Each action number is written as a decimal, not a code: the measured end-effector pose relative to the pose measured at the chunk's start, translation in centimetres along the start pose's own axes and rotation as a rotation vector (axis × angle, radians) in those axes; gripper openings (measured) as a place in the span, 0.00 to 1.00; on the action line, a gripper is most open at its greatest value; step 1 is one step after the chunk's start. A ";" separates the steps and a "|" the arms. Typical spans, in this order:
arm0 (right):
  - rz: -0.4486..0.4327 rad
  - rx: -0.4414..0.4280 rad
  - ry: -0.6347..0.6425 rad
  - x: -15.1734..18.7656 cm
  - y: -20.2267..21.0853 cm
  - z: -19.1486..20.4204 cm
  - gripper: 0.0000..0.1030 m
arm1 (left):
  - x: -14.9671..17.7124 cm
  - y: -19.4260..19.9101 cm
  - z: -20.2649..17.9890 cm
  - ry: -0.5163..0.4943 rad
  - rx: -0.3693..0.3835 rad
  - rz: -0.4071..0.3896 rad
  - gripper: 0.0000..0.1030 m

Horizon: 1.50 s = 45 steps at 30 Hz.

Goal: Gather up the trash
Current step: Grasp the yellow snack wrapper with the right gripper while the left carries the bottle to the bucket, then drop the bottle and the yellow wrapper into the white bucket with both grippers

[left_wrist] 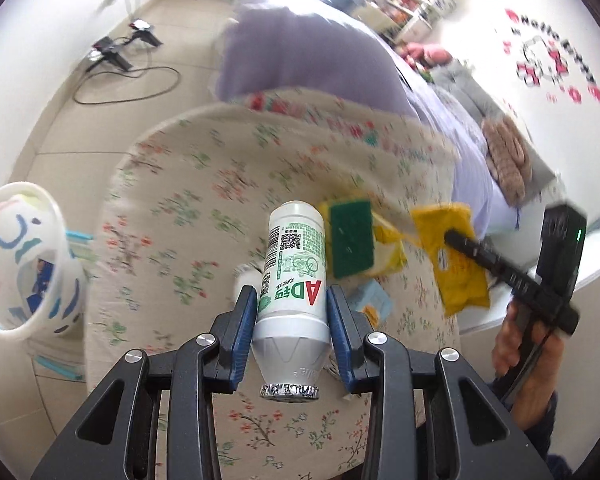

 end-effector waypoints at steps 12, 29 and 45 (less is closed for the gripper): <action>-0.074 -0.151 0.011 -1.7 -1.8 5.4 0.10 | -7.2 5.0 14.9 0.348 -0.288 -0.118 0.37; 0.046 -0.408 0.015 -3.6 -12.9 21.2 0.10 | -8.3 3.5 25.1 0.554 -0.375 -0.071 0.50; 0.100 -0.415 0.069 -9.9 -24.6 33.8 0.59 | -7.8 10.1 26.5 0.695 -0.264 -0.222 0.53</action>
Point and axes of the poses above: each gripper's, at about its wrist camera, not at the fingertips, and y roughly against the way its jaws point, z to its left, x to its underside, the point moved 2 cm from there along -y, roughly the way its jaws point, and after that the axes turned 15 degrees about y, right-handed, at the moved point
